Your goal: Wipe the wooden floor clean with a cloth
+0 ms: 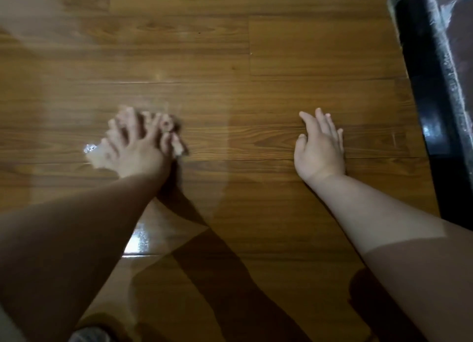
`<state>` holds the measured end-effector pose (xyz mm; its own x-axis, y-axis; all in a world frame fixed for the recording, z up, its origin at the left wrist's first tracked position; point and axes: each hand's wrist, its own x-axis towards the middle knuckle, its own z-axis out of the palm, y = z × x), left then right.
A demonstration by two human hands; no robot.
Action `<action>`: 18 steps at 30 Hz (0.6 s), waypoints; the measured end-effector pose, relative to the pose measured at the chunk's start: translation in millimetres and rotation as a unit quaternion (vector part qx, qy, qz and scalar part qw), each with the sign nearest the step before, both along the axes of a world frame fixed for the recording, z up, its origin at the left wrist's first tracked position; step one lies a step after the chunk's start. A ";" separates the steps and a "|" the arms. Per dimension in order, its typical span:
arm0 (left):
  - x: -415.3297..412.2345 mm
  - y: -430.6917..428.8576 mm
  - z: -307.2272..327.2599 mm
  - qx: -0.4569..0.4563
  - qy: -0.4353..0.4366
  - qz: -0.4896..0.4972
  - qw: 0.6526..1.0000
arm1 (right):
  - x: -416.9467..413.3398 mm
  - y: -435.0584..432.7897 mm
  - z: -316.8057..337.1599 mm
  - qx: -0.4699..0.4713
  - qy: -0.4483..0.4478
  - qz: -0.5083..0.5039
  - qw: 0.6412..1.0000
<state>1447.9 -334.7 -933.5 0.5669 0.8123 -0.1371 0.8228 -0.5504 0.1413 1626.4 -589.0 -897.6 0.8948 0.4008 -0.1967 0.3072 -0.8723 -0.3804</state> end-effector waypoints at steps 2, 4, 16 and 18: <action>4.2 16.6 -1.8 -0.006 -0.015 0.198 0.980 | -3.3 7.5 -0.2 -0.009 0.011 0.009 1.000; 24.6 20.1 3.7 -0.017 -0.013 0.268 0.963 | -3.3 18.1 -1.9 0.001 0.028 -0.004 1.000; 68.2 -12.5 27.1 0.025 0.011 -0.318 0.948 | 15.1 -28.9 -4.9 0.016 0.007 -0.075 0.997; 45.1 22.9 26.5 0.007 0.004 -0.155 0.988 | 16.3 -25.8 -4.5 0.030 0.001 -0.084 0.996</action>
<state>1493.0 -311.7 -906.9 0.7875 0.6019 -0.1323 0.6157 -0.7777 0.1269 1642.7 -614.8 -902.1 0.9495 0.2575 -0.1794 0.1585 -0.8868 -0.4341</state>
